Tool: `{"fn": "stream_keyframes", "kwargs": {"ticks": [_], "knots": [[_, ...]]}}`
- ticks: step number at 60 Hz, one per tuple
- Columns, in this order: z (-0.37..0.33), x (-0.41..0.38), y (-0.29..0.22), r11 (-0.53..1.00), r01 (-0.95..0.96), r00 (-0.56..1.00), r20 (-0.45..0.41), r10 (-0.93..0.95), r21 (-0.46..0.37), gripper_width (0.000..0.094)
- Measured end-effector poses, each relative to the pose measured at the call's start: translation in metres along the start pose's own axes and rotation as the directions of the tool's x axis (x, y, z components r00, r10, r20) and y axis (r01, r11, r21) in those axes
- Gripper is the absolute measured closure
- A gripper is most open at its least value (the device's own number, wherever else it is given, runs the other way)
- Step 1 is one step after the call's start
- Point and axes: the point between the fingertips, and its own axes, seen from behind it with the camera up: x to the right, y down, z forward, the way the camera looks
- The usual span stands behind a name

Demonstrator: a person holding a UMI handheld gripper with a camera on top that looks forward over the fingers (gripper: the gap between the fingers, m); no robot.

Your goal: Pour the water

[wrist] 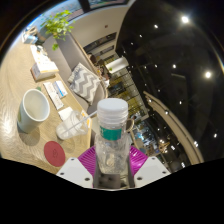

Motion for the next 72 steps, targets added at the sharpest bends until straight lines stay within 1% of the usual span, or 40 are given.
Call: {"fn": "stream_keyframes", "kwargs": {"ticks": [4,7,16,21,26,31,35,40,44,49,54,58,63,68,72], "knots": [[0.0,-0.003,-0.028,0.984,0.177,0.982,-0.068,-0.176,0.006,0.0527],[0.001,-0.01,-0.043,0.954,0.301,0.949,-0.104,-0.299,-0.001,0.0527],[-0.003,-0.033,-0.066,0.781,0.622,0.77,-0.139,-0.623,-0.055,0.0528],[-0.005,-0.041,-0.073,0.692,0.719,0.679,-0.151,-0.719,-0.065,0.0528],[-0.006,-0.046,-0.076,0.629,0.774,0.615,-0.15,-0.774,-0.072,0.0529],[-0.005,-0.047,-0.07,0.613,0.785,0.603,-0.123,-0.788,-0.081,0.053],[-0.006,-0.046,-0.072,0.629,0.773,0.62,-0.109,-0.777,-0.087,0.0528],[-0.011,-0.041,-0.073,0.714,0.697,0.708,-0.086,-0.7,-0.071,0.0527],[-0.017,-0.036,-0.074,0.819,0.571,0.817,-0.052,-0.574,-0.054,0.0525],[-0.024,-0.026,-0.078,0.941,0.336,0.942,0.007,-0.336,-0.032,0.0526],[-0.031,-0.026,-0.082,0.997,0.069,0.995,0.075,-0.067,-0.029,0.0526],[-0.032,-0.029,-0.075,0.989,-0.136,0.977,0.159,0.142,-0.053,0.0527],[-0.031,-0.043,-0.069,0.925,-0.368,0.889,0.256,0.38,-0.096,0.0526],[-0.023,-0.06,-0.059,0.832,-0.535,0.769,0.321,0.553,-0.151,0.0527],[-0.014,-0.073,-0.049,0.755,-0.626,0.674,0.351,0.649,-0.194,0.0527]]}}
